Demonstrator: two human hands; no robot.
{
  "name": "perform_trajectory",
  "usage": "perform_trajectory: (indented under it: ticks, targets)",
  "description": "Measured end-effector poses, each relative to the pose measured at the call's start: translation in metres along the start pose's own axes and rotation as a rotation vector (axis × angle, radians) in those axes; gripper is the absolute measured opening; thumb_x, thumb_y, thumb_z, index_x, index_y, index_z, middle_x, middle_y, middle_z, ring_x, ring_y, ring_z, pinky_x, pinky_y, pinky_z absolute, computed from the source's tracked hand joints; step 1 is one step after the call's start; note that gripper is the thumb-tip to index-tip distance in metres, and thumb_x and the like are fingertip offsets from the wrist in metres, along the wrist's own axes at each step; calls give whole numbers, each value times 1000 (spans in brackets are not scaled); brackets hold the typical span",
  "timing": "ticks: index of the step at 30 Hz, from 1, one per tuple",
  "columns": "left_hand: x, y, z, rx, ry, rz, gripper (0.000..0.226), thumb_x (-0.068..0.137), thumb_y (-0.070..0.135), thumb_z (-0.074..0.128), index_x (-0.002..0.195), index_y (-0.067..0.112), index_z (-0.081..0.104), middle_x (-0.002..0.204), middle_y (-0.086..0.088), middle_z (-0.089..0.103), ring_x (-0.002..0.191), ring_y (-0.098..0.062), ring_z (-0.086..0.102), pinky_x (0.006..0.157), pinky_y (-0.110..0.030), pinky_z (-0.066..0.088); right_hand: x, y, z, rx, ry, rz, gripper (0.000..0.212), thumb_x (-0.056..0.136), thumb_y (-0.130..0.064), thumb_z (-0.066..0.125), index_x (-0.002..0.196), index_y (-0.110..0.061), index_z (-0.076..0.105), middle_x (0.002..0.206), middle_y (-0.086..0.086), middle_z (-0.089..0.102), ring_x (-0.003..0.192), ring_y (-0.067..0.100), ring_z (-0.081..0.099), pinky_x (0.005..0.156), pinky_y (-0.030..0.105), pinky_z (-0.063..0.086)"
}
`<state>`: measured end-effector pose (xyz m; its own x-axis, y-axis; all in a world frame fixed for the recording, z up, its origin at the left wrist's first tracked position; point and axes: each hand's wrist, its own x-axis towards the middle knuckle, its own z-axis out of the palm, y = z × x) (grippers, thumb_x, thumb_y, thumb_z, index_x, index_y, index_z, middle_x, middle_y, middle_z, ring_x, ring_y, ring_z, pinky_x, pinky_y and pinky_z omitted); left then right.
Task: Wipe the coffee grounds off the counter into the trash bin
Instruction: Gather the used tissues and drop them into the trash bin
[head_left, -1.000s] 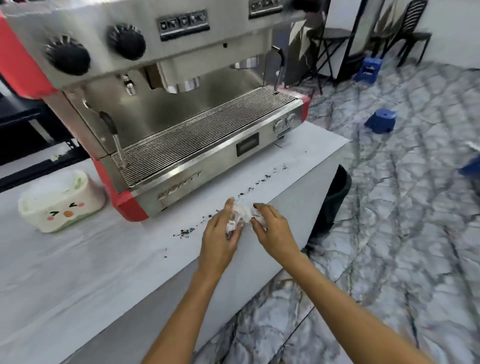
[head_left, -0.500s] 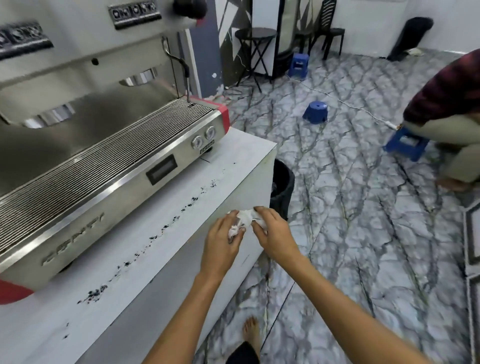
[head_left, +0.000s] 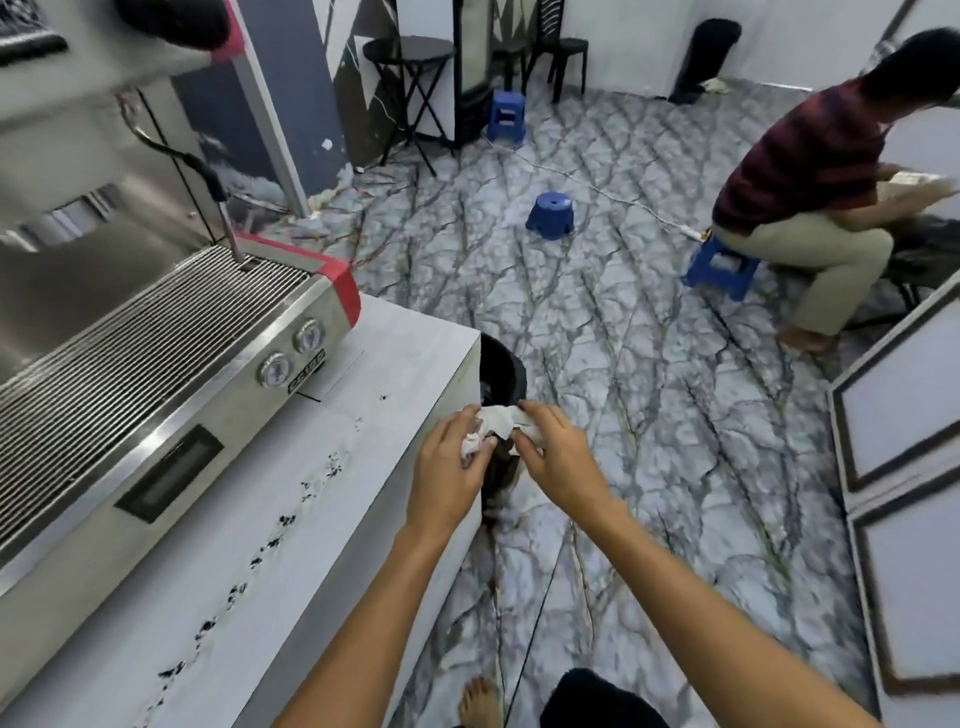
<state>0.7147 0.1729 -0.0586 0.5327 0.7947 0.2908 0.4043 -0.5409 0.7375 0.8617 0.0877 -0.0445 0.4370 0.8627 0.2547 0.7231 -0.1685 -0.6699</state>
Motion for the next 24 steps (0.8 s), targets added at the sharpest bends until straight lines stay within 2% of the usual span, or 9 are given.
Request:
perform_trajectory:
  ticks: [2,6,10,15,17,19,21,24]
  targets:
    - [16,0,10,-8,-19,-1,43,92,28,68,134,17,59,116,1,64,107,-14,59,94,-22,43,12,11,-2,-1,7,23,40,94,-21,61,131,-7,54,127,9,58,116,23,56,97,31,45]
    - [55,-3,33,-7,-38,-3,43,92,29,68,133,18,59,118,0,65,109,-16,59,95,-26,45,46,37,-7,-7,10,44,38,93,-19,61,129,-6,55,125,9,59,114,22,57,95,21,40]
    - [99,-3,65,-7,-42,-29,44,93,31,68,133,17,59,121,1,65,110,-14,60,94,-26,47,87,71,-15,-3,-4,53,36,93,-20,62,127,-7,56,122,7,60,109,20,58,90,13,35]
    - [152,0,111,1,-39,-96,43,94,33,66,135,19,58,129,5,62,120,-7,54,101,-20,42,142,123,-27,4,-31,44,38,93,-24,62,127,-7,57,122,6,61,110,16,55,89,6,28]
    - [172,4,128,21,-33,-128,44,95,33,65,135,19,58,132,5,62,123,0,49,103,-13,38,164,144,-34,12,-51,49,38,93,-24,62,126,-8,57,121,6,62,110,16,55,89,5,27]
    - [189,7,142,39,-11,-146,44,95,32,66,136,18,58,134,4,60,120,17,37,100,0,27,184,161,-39,13,-79,29,37,93,-25,62,126,-8,57,119,5,62,109,17,56,89,6,29]
    - [208,5,159,32,10,-183,44,95,30,66,136,17,58,134,3,60,116,31,25,96,6,20,209,179,-42,20,-113,22,36,93,-25,62,125,-8,58,119,6,61,110,19,57,91,12,33]
    - [227,-1,173,43,39,-209,44,94,30,67,135,15,59,134,2,60,114,35,20,94,8,18,235,193,-42,35,-145,15,36,93,-25,62,124,-8,58,118,6,62,110,19,56,93,17,36]
